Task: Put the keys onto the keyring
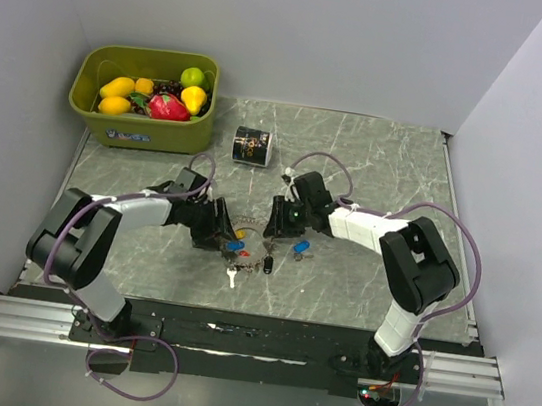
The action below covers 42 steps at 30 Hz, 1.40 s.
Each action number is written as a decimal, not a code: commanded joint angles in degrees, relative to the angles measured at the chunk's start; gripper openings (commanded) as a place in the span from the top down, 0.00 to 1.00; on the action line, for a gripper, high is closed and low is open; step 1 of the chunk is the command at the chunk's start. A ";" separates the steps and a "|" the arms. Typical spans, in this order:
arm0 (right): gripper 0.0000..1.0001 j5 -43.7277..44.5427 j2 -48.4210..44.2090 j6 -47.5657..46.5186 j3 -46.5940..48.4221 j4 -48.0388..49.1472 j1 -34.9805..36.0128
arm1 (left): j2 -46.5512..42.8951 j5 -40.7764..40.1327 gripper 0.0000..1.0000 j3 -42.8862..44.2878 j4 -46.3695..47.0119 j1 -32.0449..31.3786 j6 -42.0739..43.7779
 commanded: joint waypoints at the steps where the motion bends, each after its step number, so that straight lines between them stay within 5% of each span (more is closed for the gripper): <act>1: 0.71 -3.20 -2.33 1.08 -3.35 3.29 0.04 | 2.72 -3.34 0.36 3.40 -0.67 -0.42 1.02; 6: 0.82 -3.99 -3.47 2.14 -7.03 4.87 0.13 | 4.14 -5.01 0.38 5.86 -2.78 -0.42 2.25; 26: 0.81 -5.41 -14.89 6.97 -15.04 6.11 0.74 | 17.14 -7.29 0.39 25.98 -11.39 -1.56 8.93; 33: 0.76 -1.28 -18.68 4.26 -12.32 2.42 0.83 | 8.64 -15.46 0.32 25.38 -15.17 -1.65 10.17; 42: 0.74 -0.12 -12.80 1.43 -7.22 -2.07 0.74 | -7.10 -16.53 0.23 9.83 -15.62 -1.65 5.69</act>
